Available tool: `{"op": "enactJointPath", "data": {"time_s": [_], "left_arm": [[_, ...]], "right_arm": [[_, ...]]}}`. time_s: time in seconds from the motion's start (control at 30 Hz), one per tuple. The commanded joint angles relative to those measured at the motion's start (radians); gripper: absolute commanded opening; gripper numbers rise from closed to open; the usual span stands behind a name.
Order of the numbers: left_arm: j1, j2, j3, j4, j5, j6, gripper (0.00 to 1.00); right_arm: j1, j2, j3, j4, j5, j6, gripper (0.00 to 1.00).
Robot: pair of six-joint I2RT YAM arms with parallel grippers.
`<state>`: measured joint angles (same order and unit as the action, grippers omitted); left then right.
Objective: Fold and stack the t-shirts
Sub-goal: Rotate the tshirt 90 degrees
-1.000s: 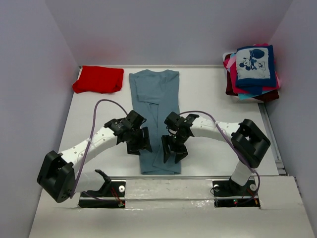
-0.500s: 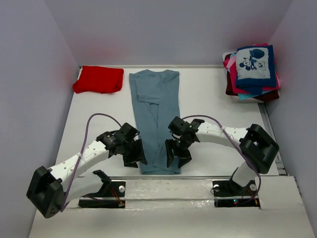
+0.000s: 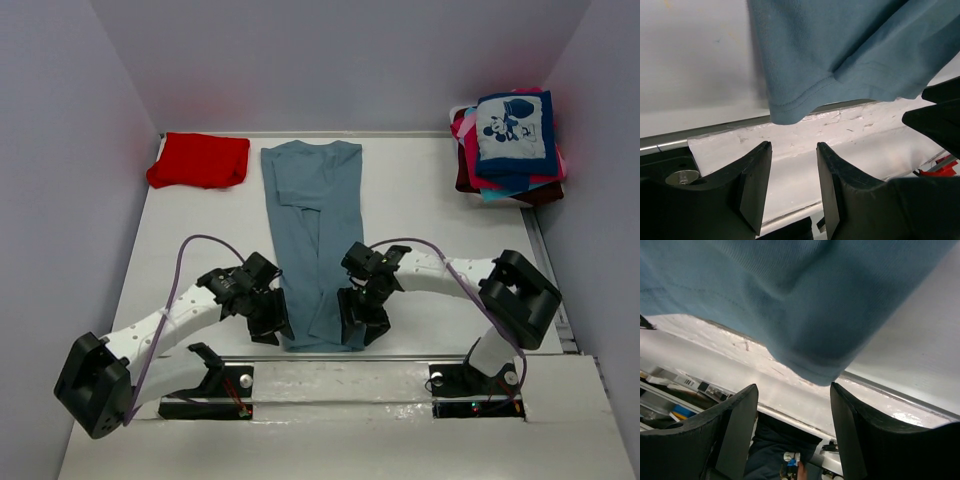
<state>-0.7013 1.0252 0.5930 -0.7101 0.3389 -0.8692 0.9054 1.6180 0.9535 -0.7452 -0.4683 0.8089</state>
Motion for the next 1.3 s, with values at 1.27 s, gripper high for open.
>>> {"op": "enactJointPath", "data": {"time_s": [1.27], "left_arm": [[-0.006, 0.213, -0.012, 0.087, 0.049, 0.087, 0.42]], "right_arm": [[0.020, 0.089, 0.047, 0.015, 0.060, 0.009, 0.41]]}}
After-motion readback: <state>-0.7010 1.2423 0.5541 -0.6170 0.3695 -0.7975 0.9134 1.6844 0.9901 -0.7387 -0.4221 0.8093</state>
